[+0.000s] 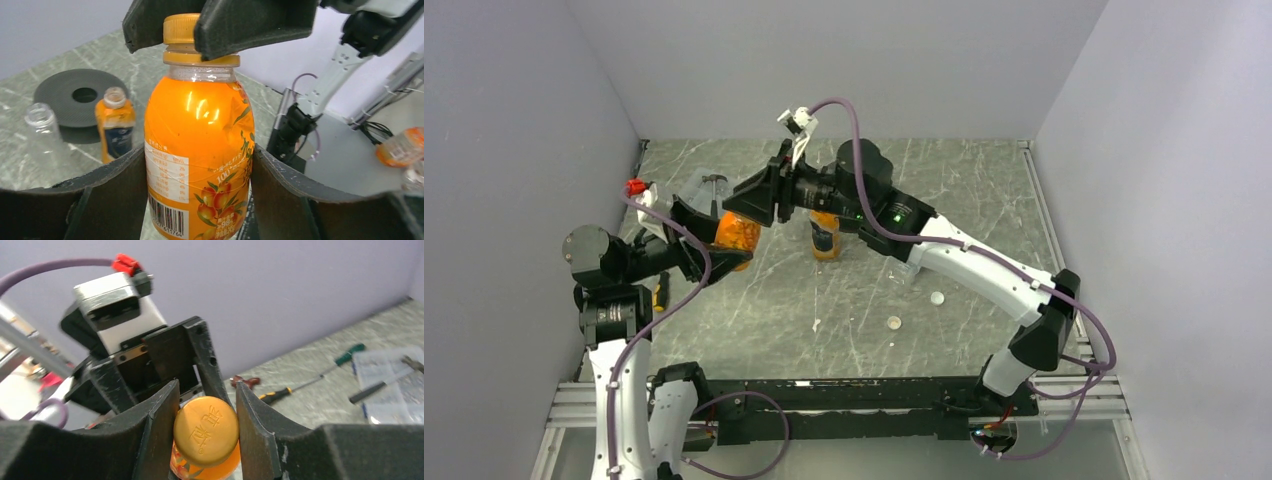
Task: Unscrew the bottle caps
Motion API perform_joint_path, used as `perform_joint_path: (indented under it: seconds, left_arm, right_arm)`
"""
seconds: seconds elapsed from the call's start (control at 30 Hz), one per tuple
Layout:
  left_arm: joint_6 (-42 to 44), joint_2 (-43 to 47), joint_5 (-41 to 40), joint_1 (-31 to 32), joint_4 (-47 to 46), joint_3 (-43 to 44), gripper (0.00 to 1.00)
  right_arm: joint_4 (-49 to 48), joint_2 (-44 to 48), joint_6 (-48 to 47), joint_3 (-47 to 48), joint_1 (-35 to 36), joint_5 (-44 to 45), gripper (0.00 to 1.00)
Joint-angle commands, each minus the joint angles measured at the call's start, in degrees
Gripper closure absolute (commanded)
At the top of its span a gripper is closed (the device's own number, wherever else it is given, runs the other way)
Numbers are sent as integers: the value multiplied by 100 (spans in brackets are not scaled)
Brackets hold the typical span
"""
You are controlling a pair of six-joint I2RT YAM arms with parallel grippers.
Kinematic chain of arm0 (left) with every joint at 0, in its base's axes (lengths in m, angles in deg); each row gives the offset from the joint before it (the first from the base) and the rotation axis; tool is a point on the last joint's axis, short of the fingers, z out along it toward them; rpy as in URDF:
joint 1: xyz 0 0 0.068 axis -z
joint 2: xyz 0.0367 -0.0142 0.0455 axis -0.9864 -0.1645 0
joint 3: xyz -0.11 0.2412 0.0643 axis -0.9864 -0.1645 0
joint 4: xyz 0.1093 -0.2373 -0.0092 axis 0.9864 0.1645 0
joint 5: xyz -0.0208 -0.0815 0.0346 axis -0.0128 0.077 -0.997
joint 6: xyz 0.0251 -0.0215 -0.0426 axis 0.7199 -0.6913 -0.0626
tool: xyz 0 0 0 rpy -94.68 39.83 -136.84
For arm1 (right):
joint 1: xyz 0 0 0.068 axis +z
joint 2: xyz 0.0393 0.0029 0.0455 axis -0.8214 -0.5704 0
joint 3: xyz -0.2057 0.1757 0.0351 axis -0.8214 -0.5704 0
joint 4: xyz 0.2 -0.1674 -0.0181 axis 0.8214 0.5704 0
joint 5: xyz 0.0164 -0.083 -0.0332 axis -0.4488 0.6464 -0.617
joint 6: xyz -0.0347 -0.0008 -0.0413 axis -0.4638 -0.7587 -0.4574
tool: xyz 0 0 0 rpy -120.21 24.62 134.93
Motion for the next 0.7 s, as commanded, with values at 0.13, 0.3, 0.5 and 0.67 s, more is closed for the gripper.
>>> perform_joint_path:
  seconds: [0.13,0.3,0.5,0.67]
  left_arm:
    - [258,-18,496,667,533,579,85]
    - [745,-78,434,765,1108,767,86]
    - [1841,-161,131,764,2073,1090,89]
    - [2505,-128,-361,769,2416,1138,92]
  right_arm:
    - [-2590,267,1010,-512,-262,-2949,100]
    - [-1910,173,599,-220,-303,-2802,99]
    - [-832,532,-179,-243,-294,-1693,45]
    - [163,914,-575,-132,-191,-53,1]
